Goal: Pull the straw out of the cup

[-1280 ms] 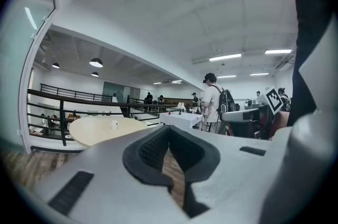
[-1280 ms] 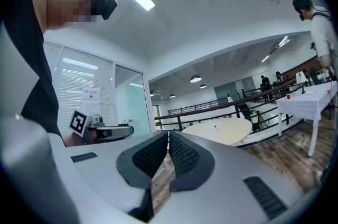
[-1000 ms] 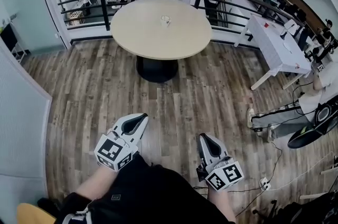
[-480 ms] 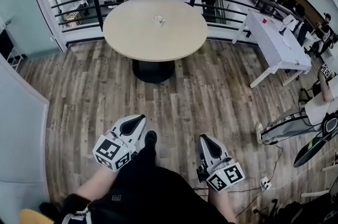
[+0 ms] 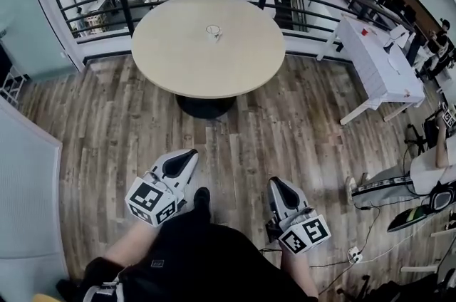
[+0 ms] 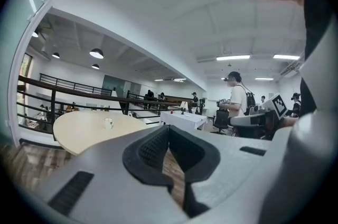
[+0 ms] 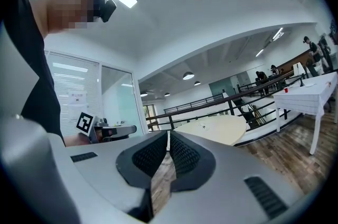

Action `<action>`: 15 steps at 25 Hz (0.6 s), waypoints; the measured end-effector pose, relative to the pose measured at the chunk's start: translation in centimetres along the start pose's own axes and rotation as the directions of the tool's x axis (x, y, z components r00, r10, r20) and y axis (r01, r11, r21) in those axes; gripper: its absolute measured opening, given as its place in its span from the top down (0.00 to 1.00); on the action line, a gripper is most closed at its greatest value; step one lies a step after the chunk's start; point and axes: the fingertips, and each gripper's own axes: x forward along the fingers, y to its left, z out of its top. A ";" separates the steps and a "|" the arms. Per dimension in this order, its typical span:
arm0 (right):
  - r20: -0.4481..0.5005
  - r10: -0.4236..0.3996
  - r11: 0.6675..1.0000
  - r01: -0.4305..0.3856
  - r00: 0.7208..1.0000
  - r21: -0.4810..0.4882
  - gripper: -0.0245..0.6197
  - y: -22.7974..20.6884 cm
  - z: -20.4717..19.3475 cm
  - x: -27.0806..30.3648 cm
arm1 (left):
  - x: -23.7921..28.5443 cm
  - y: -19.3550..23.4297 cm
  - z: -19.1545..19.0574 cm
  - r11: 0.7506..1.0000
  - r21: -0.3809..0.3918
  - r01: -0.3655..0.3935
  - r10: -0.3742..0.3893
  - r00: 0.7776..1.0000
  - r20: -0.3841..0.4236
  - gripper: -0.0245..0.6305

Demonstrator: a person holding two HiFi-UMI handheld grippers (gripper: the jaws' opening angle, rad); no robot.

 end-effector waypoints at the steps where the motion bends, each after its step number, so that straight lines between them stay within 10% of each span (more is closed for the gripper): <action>1: -0.001 0.003 1.000 -0.003 1.000 0.000 0.92 -0.6 0.4 1.3 | 0.9 1.0 0.4 1.000 -0.002 -0.001 0.001 1.000 -0.002 0.95; 15: -0.013 0.056 0.998 -0.056 0.998 -0.004 0.92 -5.0 3.5 16.2 | 8.8 14.0 4.4 1.000 0.004 0.012 -0.012 1.000 0.008 0.95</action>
